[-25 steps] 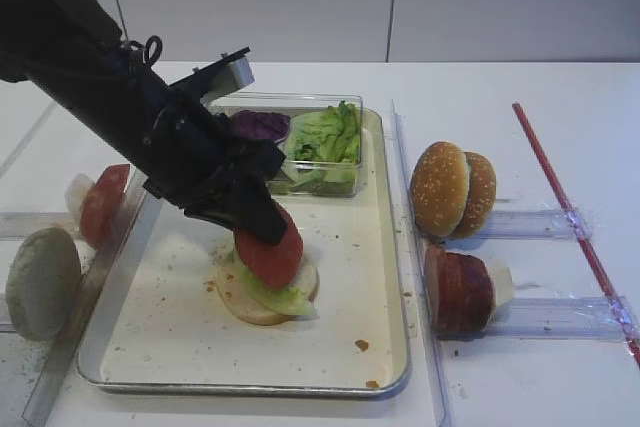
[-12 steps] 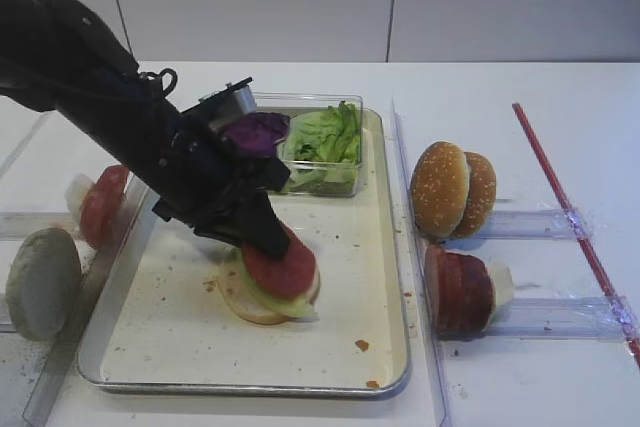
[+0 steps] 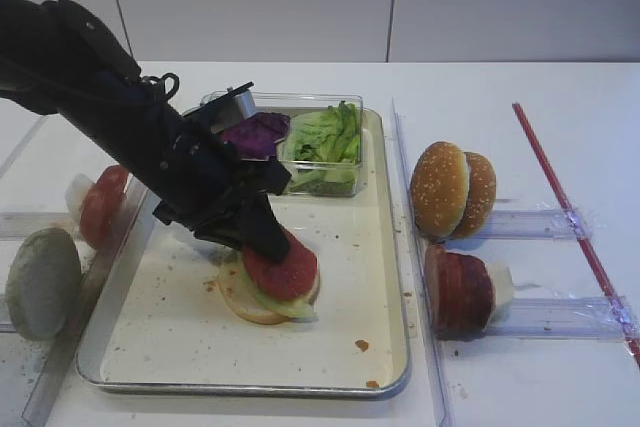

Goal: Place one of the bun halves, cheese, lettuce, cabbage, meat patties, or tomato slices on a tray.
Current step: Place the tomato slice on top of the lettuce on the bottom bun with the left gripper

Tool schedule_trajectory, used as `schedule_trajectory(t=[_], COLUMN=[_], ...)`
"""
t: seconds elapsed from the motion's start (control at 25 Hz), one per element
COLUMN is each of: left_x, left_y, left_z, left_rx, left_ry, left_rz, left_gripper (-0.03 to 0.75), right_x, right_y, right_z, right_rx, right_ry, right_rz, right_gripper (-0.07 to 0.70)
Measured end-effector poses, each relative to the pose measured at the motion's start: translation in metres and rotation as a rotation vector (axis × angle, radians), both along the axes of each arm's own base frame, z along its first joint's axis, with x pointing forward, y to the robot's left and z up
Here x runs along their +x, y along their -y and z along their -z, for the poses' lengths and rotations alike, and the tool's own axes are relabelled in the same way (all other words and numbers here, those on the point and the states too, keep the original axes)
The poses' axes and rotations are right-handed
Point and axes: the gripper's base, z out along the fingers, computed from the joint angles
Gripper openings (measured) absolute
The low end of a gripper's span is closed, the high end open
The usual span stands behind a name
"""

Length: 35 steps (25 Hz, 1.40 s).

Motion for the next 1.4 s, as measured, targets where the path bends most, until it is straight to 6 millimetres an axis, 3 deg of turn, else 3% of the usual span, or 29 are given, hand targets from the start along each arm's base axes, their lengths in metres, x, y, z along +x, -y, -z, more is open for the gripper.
schedule_trajectory(t=[0.52, 1.4], left_x=[-0.0010, 0.0006], left_y=[-0.0005, -0.0067], left_z=[0.0003, -0.0036], left_rx=[0.010, 0.123], left_ry=[-0.042, -0.090], left_rz=[-0.032, -0.043], left_gripper=[0.186, 0.192], right_x=[0.0000, 0.0000], right_y=[0.0000, 0.0000], right_z=[0.0000, 0.0000], right_rx=[0.000, -0.002], right_ry=[0.000, 0.000], right_rz=[0.000, -0.001], right_gripper=[0.455, 0.455])
